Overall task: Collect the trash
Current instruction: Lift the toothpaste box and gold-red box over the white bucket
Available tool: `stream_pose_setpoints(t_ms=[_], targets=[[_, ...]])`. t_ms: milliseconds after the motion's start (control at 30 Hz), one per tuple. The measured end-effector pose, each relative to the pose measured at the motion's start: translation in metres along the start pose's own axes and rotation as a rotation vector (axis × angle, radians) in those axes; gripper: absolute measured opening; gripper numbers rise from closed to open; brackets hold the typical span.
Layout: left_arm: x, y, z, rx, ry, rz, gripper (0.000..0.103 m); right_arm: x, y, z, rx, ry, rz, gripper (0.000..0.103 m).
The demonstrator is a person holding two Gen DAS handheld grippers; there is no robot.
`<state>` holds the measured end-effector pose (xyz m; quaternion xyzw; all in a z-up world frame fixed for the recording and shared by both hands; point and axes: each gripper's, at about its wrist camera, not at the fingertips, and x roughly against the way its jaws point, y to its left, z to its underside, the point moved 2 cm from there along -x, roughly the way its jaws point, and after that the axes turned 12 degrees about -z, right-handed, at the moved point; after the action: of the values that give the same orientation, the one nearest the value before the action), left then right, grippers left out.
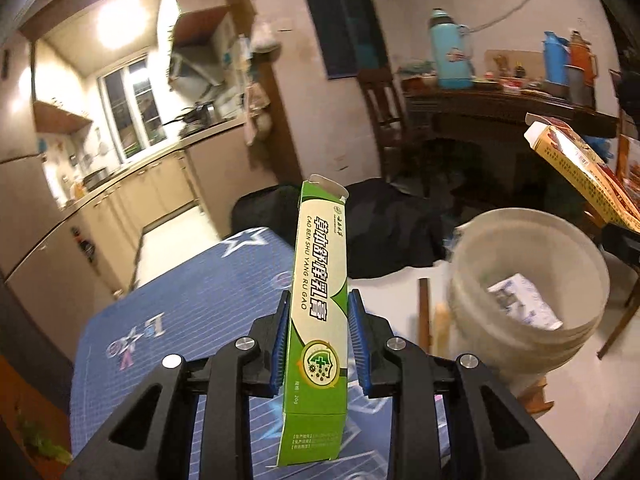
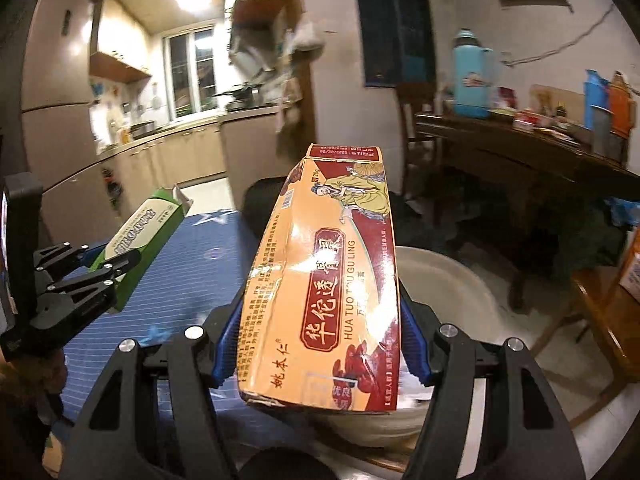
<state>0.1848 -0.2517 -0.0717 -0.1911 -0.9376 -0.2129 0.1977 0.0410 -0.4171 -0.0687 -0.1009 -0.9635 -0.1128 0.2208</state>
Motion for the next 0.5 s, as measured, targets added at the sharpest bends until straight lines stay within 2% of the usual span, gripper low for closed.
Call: stream_pose_setpoints(t_ms=[167, 333, 400, 500], targets=[[-0.007, -0.042, -0.017, -0.031, 0.005, 0.142, 0.023, 0.014, -0.046, 0.003, -0.035, -0.014, 0.084, 0.062], [-0.022, -0.094, -0.035, -0.076, -0.017, 0.313, 0.019, 0.025, -0.072, 0.018, -0.061, -0.003, 0.131, 0.062], [-0.033, -0.101, -0.043, -0.067, 0.007, 0.333, 0.018, 0.027, -0.08, 0.022, -0.086, -0.006, 0.129, 0.062], [-0.035, -0.092, -0.053, -0.029, -0.001, 0.356, 0.018, 0.027, -0.085, 0.027, -0.084, -0.01, 0.131, 0.062]])
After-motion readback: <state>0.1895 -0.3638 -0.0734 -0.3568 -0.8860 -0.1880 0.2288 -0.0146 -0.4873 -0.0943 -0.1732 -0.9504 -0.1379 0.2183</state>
